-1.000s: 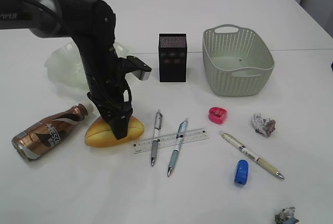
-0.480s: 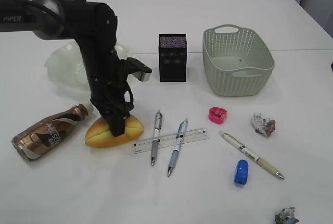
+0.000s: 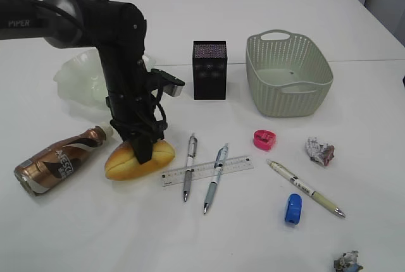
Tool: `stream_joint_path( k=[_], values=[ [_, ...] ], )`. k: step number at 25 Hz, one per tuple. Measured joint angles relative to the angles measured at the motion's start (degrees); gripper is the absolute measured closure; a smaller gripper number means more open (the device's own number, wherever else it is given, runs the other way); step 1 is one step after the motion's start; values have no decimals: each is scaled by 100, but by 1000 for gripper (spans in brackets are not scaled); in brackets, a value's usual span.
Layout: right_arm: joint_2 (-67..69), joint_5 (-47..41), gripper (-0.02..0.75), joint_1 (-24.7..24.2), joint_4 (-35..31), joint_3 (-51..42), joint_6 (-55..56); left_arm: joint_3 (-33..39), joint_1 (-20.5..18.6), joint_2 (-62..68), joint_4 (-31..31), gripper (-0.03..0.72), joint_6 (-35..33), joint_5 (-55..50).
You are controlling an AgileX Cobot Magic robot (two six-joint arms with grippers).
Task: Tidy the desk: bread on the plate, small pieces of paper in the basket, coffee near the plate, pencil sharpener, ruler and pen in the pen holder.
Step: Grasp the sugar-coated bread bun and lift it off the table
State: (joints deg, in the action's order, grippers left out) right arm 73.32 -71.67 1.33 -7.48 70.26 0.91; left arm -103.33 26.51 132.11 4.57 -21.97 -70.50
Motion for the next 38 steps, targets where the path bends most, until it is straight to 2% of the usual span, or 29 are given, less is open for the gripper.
stream_joint_path(
  k=[15,26,32,38],
  values=[
    [0,0,199,0,126,0,-22,-119,0,-160,-193,477,1563,72],
    [0,0,199,0,302,0,-33,-119,0,-574,178,477,2909,72],
    [0,0,199,0,302,0,-33,-119,0,-794,263,479,3109,72],
    [0,0,199,0,302,0,-33,-182,-216,-1332,356,480,3131,50]
  ],
)
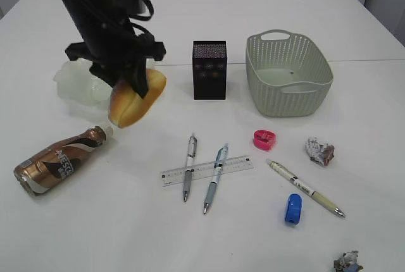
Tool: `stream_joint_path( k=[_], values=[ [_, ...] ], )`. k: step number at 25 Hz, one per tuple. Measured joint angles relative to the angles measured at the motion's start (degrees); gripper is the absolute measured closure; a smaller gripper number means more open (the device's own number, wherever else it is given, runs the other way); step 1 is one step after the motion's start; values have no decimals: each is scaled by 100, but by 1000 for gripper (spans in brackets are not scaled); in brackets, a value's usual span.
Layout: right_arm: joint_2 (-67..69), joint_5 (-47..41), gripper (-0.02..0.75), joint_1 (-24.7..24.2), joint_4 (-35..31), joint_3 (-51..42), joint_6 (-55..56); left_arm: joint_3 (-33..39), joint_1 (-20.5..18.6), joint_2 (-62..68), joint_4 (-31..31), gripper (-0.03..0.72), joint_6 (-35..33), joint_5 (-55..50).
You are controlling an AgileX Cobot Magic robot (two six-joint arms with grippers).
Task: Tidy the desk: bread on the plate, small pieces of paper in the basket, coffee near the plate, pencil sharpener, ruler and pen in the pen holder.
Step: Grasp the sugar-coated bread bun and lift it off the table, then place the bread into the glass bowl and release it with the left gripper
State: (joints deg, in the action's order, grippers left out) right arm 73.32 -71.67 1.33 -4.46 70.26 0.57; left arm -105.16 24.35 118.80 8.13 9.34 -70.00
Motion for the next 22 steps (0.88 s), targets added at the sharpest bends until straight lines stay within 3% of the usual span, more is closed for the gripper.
stream_joint_path(
  k=[5,14,22],
  values=[
    [0,0,199,0,4,0,-10,-303,-432,-338,-15,479,0,-26],
    [0,0,199,0,4,0,-10,-470,-1221,-373,-566,479,4,-39],
    [0,0,199,0,-50,0,-10,-502,-1314,-373,-813,479,4,1647]
  ],
)
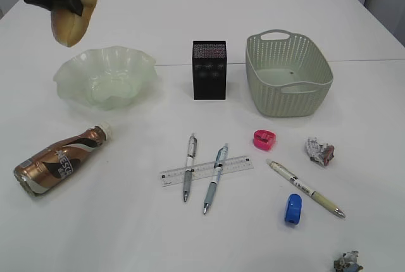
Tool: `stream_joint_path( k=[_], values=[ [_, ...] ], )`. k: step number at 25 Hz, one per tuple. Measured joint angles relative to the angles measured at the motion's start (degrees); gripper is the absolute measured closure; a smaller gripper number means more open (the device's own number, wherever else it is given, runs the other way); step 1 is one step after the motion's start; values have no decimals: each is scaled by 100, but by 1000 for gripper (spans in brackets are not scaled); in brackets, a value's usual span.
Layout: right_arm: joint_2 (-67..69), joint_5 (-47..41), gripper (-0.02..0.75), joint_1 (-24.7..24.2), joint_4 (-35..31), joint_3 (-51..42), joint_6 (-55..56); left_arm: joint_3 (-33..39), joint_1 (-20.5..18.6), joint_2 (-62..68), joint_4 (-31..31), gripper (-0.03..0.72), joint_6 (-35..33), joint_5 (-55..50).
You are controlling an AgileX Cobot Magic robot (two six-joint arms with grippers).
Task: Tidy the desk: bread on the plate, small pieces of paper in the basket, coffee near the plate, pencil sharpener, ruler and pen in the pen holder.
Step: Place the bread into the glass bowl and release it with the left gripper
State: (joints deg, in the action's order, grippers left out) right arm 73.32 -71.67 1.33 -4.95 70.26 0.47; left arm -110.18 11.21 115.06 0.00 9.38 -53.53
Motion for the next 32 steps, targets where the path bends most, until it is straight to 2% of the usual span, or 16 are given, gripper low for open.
stream_joint_path(
  k=[9,16,27,29,32],
  values=[
    [0,0,198,0,-22,0,0,-20,0,879,-152,479,0,1436],
    [0,0,199,0,-22,0,0,-268,0,1625,-152,479,0,1418],
    [0,0,199,0,-105,0,0,-289,0,1953,-213,462,0,1418],
    [0,0,199,0,-159,0,0,-289,0,1953,-224,443,0,1444],
    [0,0,199,0,-223,0,0,-289,0,1953,-235,356,0,1563]
  ],
)
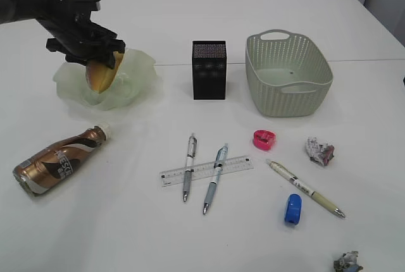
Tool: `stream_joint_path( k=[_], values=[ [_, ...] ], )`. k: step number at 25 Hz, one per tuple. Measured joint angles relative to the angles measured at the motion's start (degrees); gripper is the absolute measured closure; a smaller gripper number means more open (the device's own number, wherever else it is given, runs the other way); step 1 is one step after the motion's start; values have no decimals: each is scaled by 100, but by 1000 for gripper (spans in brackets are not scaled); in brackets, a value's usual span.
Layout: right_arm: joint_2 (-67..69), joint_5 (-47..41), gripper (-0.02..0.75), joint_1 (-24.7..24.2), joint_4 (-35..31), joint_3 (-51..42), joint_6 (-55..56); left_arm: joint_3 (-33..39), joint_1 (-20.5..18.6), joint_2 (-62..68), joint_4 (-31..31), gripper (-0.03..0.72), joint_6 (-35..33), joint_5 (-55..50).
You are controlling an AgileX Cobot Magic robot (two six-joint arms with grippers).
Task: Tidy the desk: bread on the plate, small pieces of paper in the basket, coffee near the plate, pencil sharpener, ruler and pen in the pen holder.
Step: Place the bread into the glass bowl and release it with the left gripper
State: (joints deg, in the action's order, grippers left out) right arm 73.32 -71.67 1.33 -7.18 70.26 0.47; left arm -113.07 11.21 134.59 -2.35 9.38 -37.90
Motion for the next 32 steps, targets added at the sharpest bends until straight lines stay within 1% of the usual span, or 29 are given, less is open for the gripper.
stream_joint_path(
  k=[4,7,13,19,25,28,32],
  values=[
    [0,0,199,0,-10,0,276,-8,0,22,40,217,0,154],
    [0,0,199,0,-10,0,446,-8,0,72,65,164,9,205],
    [0,0,199,0,-10,0,496,-8,0,77,78,126,9,242],
    [0,0,199,0,-13,0,509,-8,0,77,10,42,22,64],
    [0,0,199,0,-13,0,519,-23,0,77,-26,22,22,-22],
    [0,0,199,0,-13,0,519,-217,0,86,-42,23,22,-242],
    [0,0,199,0,-13,0,519,-865,0,86,-40,28,22,-979]
  ],
)
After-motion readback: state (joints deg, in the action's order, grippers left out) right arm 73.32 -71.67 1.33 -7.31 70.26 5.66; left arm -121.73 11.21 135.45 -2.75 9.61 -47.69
